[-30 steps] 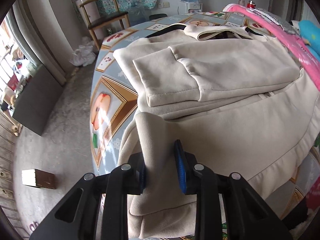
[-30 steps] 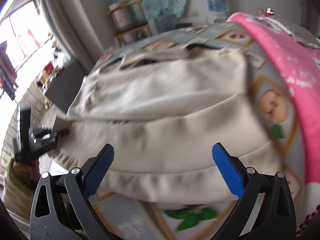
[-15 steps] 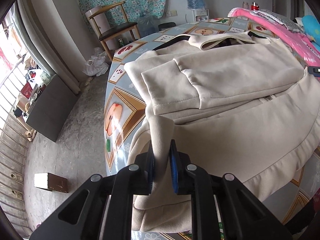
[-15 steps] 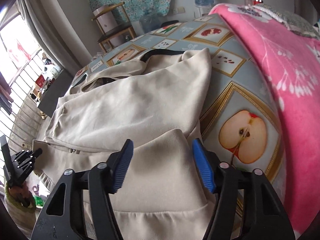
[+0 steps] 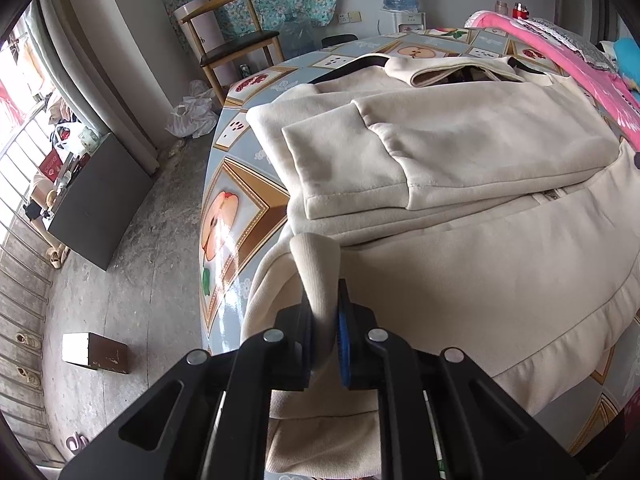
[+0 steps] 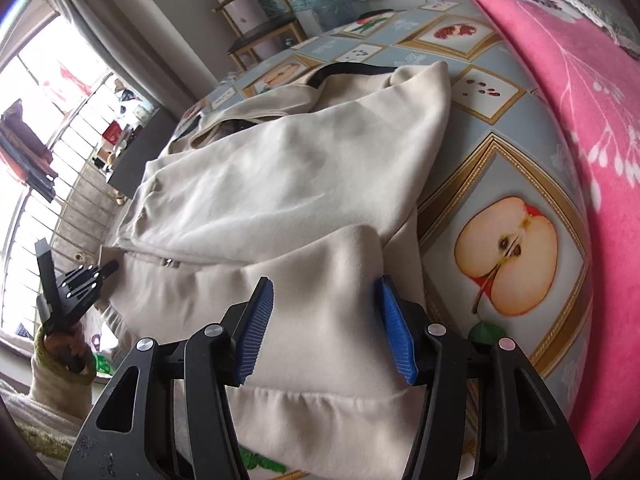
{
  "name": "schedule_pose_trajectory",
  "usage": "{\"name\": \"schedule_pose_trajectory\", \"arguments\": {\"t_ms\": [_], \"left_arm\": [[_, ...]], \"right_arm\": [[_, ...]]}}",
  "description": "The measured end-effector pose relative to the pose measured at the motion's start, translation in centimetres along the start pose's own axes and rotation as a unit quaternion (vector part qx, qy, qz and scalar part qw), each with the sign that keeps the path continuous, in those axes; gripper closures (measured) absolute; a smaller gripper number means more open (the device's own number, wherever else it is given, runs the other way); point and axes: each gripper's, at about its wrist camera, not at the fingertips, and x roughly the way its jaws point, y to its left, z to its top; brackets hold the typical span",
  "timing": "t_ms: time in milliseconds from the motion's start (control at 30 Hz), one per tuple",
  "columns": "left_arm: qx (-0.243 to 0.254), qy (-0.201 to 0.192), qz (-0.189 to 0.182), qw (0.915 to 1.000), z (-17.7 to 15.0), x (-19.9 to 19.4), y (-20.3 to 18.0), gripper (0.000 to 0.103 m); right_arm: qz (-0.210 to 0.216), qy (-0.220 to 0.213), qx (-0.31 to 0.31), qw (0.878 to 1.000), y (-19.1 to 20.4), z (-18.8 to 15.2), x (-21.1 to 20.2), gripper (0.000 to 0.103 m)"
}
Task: Fold large clothes
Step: 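Grasp the jacket's opposite side edge with the right gripper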
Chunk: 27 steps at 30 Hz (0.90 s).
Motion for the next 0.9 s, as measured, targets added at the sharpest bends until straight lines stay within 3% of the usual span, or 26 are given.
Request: {"name": "schedule_pose_trajectory", "arguments": {"t_ms": [133, 233, 333, 433, 667, 900], "left_arm": [[0.004, 0.003, -0.001, 1.0000, 0.0, 0.2, 0.0, 0.093], [0.003, 0.003, -0.004, 1.0000, 0.0, 0.2, 0.1, 0.093], [0.000, 0.003, -0.008, 1.0000, 0.0, 0.2, 0.3, 0.093], [-0.002, 0.003, -0.009, 1.0000, 0.0, 0.3, 0.3, 0.093], [0.000, 0.005, -0.008, 1.0000, 0.1, 0.4, 0.2, 0.093], [0.004, 0.003, -0.008, 1.0000, 0.0, 0.4, 0.2, 0.093]], "right_arm": [[0.028, 0.002, 0.027, 0.999, -1.4, 1.2, 1.0, 0.050], [0.075, 0.049, 0.028, 0.996, -2.5, 1.2, 1.7, 0.049], [0.157, 0.106, 0.049, 0.981, -4.1, 0.8, 1.4, 0.038], [0.165, 0.128, 0.043, 0.977, -4.4, 0.3, 0.9, 0.038], [0.107, 0.102, -0.011, 0.989, -0.5, 0.0, 1.9, 0.039], [-0.011, 0.051, -0.015, 0.999, 1.3, -0.9, 1.3, 0.077]]}}
